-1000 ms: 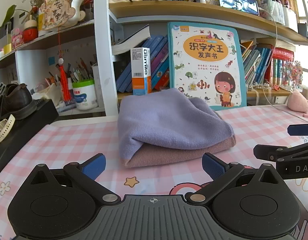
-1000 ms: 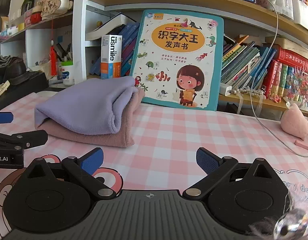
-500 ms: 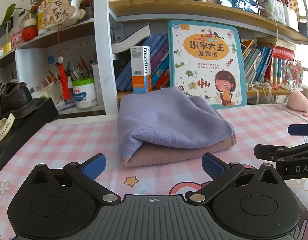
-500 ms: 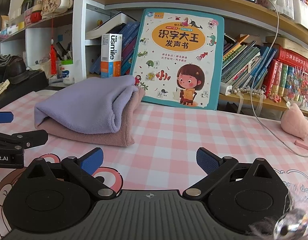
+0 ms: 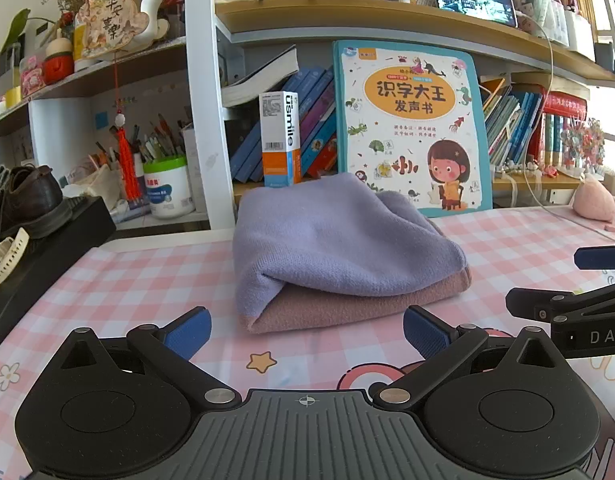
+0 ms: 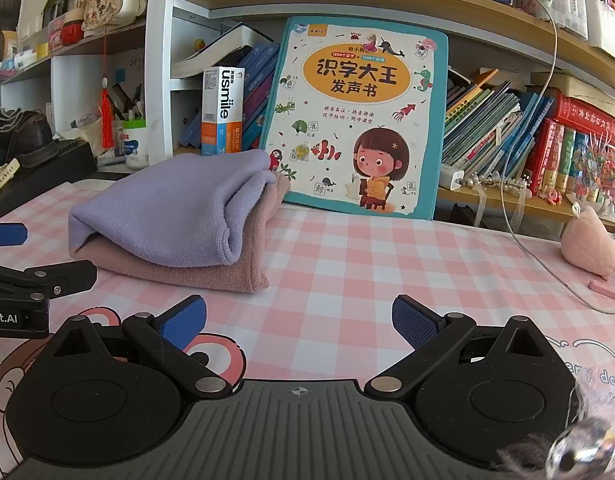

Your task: Fold clothes

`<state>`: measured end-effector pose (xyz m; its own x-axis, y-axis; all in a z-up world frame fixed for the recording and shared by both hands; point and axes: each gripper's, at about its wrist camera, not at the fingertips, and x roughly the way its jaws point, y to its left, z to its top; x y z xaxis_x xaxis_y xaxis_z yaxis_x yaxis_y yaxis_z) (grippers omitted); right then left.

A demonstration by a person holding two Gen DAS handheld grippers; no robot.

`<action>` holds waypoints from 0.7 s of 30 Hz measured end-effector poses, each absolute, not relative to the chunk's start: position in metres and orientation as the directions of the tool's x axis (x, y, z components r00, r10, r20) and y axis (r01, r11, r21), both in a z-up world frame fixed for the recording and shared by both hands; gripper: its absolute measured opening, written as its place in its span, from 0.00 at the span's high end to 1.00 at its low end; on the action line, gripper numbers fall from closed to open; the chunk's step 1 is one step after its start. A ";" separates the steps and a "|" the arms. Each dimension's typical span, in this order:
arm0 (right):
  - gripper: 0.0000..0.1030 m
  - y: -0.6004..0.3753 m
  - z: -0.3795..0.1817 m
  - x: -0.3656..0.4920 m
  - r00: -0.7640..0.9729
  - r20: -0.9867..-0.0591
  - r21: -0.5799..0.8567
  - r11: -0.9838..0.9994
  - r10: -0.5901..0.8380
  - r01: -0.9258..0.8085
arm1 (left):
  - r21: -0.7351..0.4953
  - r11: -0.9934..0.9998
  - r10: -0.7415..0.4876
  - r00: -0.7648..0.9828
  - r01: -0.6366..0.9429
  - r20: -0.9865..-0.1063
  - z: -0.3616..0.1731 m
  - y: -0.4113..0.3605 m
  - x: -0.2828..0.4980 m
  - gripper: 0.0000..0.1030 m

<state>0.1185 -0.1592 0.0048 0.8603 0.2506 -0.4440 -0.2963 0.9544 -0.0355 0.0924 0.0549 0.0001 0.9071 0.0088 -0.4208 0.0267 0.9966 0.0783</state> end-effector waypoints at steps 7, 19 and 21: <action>0.03 -0.159 0.005 0.118 0.861 -0.443 -0.036 0.955 0.250 -0.295 | 0.083 0.996 0.006 0.908 0.032 -0.418 0.000 0.054 0.092 0.00; 0.03 -0.159 0.005 0.119 0.859 -0.446 -0.037 0.954 0.251 -0.298 | 0.085 0.996 0.008 0.907 0.030 -0.421 -0.001 0.053 0.092 0.00; 0.03 -0.159 0.005 0.119 0.859 -0.446 -0.037 0.954 0.251 -0.298 | 0.085 0.996 0.008 0.907 0.031 -0.421 -0.001 0.053 0.093 0.00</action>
